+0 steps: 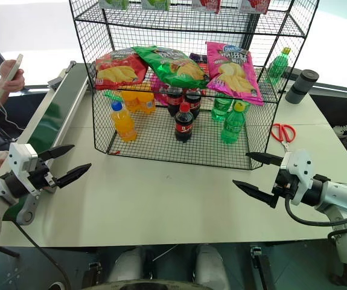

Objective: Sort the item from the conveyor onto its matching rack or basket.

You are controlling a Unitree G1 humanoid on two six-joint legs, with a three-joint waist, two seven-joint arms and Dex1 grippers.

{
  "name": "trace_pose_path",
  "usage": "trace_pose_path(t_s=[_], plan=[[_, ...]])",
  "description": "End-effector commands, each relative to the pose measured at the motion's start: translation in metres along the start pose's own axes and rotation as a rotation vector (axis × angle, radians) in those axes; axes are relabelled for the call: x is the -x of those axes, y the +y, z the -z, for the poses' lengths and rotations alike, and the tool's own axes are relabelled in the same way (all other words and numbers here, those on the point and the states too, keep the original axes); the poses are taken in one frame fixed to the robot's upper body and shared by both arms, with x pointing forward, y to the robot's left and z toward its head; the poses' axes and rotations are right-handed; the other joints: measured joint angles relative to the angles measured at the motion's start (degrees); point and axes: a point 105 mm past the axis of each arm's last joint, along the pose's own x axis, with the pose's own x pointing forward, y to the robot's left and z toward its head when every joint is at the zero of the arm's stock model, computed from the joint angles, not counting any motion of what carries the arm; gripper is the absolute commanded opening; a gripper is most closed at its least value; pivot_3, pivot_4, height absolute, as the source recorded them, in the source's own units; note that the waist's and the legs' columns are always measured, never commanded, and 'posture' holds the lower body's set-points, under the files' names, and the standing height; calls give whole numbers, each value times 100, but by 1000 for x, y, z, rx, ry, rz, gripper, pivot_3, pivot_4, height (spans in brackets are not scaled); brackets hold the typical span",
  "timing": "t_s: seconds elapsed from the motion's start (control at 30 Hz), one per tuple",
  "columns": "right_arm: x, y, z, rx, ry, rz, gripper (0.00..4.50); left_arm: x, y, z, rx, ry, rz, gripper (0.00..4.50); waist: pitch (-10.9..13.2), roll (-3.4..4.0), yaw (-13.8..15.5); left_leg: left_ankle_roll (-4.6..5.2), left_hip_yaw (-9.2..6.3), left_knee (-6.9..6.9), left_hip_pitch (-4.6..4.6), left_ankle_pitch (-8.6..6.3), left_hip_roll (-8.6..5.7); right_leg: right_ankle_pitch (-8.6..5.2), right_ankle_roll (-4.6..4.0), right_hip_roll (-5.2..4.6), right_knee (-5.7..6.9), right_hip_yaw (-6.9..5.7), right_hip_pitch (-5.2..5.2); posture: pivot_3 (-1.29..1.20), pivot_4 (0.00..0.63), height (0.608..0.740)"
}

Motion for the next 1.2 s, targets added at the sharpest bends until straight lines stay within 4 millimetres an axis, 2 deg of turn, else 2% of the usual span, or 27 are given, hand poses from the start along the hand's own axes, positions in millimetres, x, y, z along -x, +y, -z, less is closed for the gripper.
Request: trace_pose_path(t_s=[0.03,0.7,1.2], plan=[[0,-2,-7,34,-19,1,4463,2,1,-8,-27,-29,-4,4500,0,0,0,0,0,0,0,0,0,0,0,0,0,0,0,0,150,726],[-2,0,-5,39,-12,-15,4463,3,-2,-7,-20,-30,2,4500,0,0,1,-1,0,0,1,1,0,0,0,0,1,0,0,0,150,726],[-4,1,-2,47,-11,-15,4463,-1,4,-12,-44,-36,-1,4500,0,-1,-5,-2,0,1,2,1,-6,0,1,0,3,0,1,0,150,726]])
